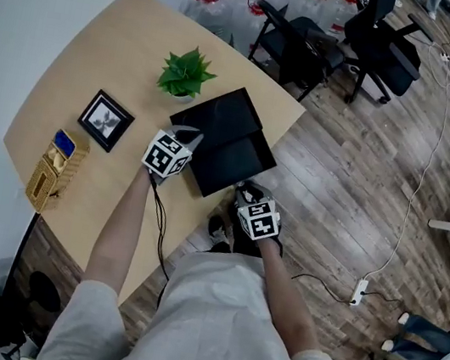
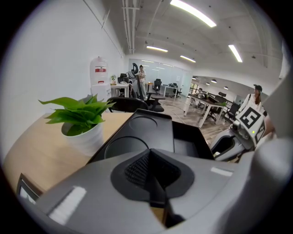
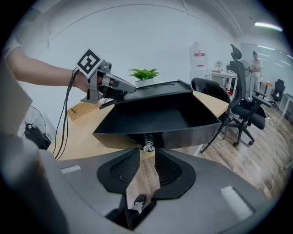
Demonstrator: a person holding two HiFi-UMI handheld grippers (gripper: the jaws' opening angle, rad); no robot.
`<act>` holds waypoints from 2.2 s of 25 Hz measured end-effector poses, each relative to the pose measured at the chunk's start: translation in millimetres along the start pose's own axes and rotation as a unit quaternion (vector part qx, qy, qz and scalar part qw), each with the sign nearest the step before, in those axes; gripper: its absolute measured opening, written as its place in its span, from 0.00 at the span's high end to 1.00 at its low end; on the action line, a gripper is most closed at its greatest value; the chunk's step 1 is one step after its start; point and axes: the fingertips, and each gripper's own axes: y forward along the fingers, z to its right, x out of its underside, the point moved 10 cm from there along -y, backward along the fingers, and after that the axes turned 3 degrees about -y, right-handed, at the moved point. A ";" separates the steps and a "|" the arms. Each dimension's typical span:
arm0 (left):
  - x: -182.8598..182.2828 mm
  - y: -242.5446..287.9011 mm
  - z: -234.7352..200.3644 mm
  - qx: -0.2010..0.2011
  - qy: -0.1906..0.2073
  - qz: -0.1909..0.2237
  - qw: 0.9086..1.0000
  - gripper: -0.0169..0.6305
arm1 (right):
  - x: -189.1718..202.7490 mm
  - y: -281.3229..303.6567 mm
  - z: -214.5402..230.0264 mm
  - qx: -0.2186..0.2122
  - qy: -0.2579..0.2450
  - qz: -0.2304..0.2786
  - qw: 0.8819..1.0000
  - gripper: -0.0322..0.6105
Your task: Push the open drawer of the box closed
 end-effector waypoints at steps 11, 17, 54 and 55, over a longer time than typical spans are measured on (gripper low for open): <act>0.0 0.7 0.7 -0.007 -0.006 0.000 1.000 0.89 | -0.7 10.2 1.9 0.021 -0.003 -0.007 1.000 0.83; -0.4 -0.5 -1.8 0.002 -0.012 0.001 1.000 0.89 | -3.9 10.4 -1.4 0.028 0.003 -0.011 1.000 0.84; -0.8 -0.2 -5.7 0.017 -0.032 -0.002 0.999 0.89 | -24.2 20.2 1.5 0.020 -0.008 0.001 1.000 0.84; -0.9 -0.3 -5.4 0.017 -0.031 -0.002 0.999 0.89 | -24.2 21.1 2.0 0.020 -0.008 0.002 1.000 0.84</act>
